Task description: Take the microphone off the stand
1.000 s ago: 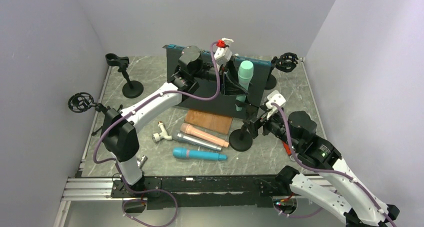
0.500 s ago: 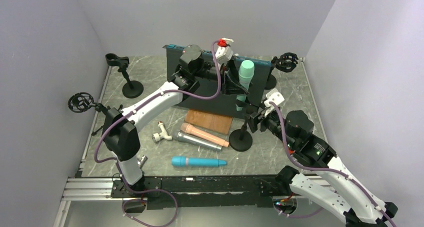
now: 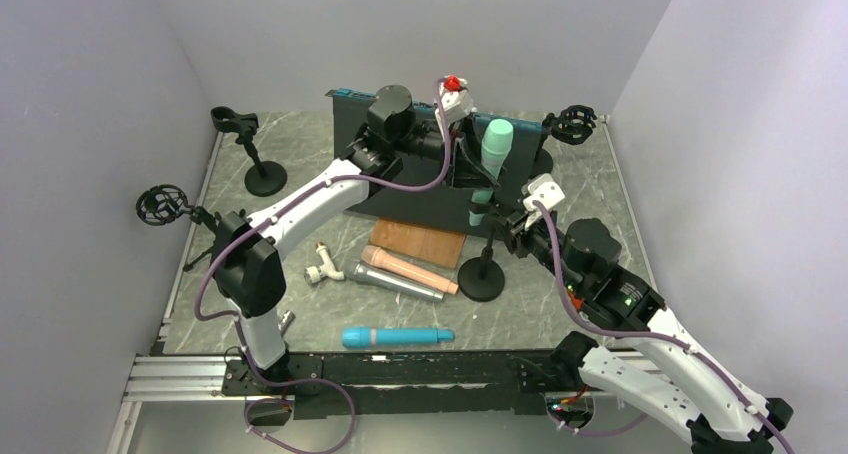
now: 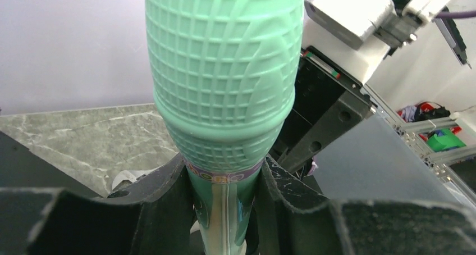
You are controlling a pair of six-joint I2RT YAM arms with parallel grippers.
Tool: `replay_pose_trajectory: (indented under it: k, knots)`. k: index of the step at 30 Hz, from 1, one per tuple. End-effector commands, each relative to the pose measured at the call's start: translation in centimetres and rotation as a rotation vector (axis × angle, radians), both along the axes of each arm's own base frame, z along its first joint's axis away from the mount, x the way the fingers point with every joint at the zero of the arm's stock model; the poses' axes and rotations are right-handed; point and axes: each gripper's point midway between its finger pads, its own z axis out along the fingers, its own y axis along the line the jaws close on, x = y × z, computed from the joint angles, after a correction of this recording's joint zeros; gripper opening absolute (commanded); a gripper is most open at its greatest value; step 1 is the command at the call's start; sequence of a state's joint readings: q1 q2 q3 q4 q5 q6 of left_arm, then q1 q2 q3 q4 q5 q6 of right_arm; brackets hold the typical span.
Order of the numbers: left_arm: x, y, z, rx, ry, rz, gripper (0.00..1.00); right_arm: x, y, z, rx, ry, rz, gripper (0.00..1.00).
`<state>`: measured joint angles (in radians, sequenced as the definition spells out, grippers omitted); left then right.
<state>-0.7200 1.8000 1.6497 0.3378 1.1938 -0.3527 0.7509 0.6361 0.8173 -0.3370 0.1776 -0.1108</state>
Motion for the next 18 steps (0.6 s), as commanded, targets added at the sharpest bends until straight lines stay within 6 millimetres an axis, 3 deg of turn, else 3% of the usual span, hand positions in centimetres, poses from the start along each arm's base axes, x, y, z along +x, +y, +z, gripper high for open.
replay_pose_trajectory:
  k: [1,4,9,13,15,18]
  knots:
    - [1.1,-0.1,3.9,-0.044,-0.053,0.091,0.0,0.8,-1.0,-1.5,-0.081,0.018,-0.061,0.0]
    - [2.9,0.2,5.3,-0.008,-0.053,0.248,0.0,0.9,-1.4,-1.3,-0.076,0.004,-0.081,0.0]
    - [4.6,3.1,7.8,0.004,-0.108,0.471,0.0,0.9,-1.8,-1.4,-0.076,0.001,-0.104,0.0]
    - [6.2,7.0,8.7,0.008,-0.076,0.682,0.0,1.0,-2.1,-1.5,-0.074,0.002,-0.118,0.0]
    - [6.8,10.0,9.2,0.012,-0.043,0.817,0.0,1.0,-1.9,-1.5,-0.074,0.008,-0.112,0.0]
    - [6.6,13.6,7.0,0.057,0.064,0.955,0.0,0.9,-1.8,-1.6,-0.065,0.013,-0.104,0.0]
